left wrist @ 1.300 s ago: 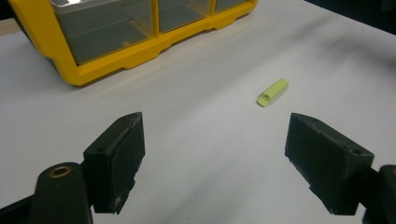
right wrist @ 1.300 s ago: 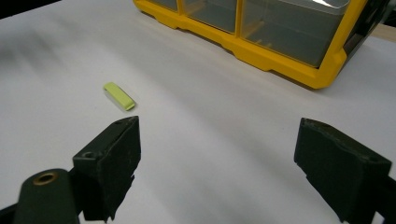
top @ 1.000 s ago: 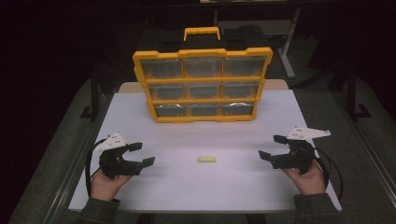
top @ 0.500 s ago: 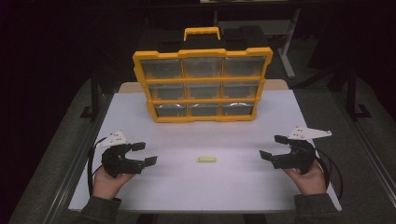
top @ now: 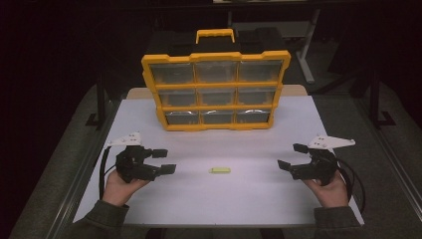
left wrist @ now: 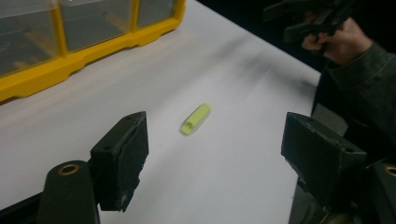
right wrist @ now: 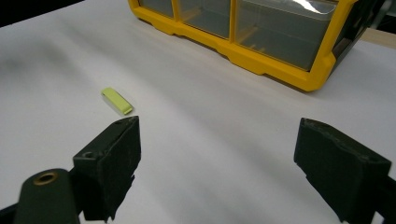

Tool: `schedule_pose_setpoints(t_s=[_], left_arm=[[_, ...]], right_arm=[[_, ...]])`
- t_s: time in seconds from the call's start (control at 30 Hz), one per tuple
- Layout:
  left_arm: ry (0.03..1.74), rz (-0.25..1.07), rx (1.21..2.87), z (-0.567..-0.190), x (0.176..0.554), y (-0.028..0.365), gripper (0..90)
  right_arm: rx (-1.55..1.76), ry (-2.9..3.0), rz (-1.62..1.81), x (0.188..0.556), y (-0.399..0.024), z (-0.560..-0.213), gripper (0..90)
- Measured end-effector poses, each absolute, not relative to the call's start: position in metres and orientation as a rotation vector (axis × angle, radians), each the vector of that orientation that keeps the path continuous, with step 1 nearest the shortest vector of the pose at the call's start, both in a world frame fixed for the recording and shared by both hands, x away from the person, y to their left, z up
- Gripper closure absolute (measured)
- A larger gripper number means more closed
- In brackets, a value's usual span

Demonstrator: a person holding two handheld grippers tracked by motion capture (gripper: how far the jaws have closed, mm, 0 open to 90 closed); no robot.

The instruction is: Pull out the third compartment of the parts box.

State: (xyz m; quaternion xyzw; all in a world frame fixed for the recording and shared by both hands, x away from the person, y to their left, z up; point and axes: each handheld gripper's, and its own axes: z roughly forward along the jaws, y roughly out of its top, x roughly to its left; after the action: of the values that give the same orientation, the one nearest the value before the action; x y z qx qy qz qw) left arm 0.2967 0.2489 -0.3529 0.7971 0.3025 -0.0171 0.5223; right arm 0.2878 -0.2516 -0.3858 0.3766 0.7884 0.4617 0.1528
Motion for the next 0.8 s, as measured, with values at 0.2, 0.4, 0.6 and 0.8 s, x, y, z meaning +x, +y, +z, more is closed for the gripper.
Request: schedule_pose_setpoints(t_s=[0.2,0.4,0.6,0.8], left_arm=[[0.710,-0.088,1.810,-0.348,0.304,0.236,23.4],[0.729,-0.181,1.753,-0.346,0.317,0.225,26.5],[0.710,-0.151,1.734,-0.337,0.324,0.211,23.7],[0.698,-0.133,1.685,-0.331,0.332,0.195,25.5]], right_arm=[[1.071,2.258,1.331,0.287,-0.250,-0.385,13.8],[1.060,2.259,1.327,0.286,-0.250,-0.383,13.8],[1.042,2.261,1.318,0.286,-0.247,-0.383,13.8],[1.035,2.270,1.317,0.287,-0.246,-0.383,13.7]])
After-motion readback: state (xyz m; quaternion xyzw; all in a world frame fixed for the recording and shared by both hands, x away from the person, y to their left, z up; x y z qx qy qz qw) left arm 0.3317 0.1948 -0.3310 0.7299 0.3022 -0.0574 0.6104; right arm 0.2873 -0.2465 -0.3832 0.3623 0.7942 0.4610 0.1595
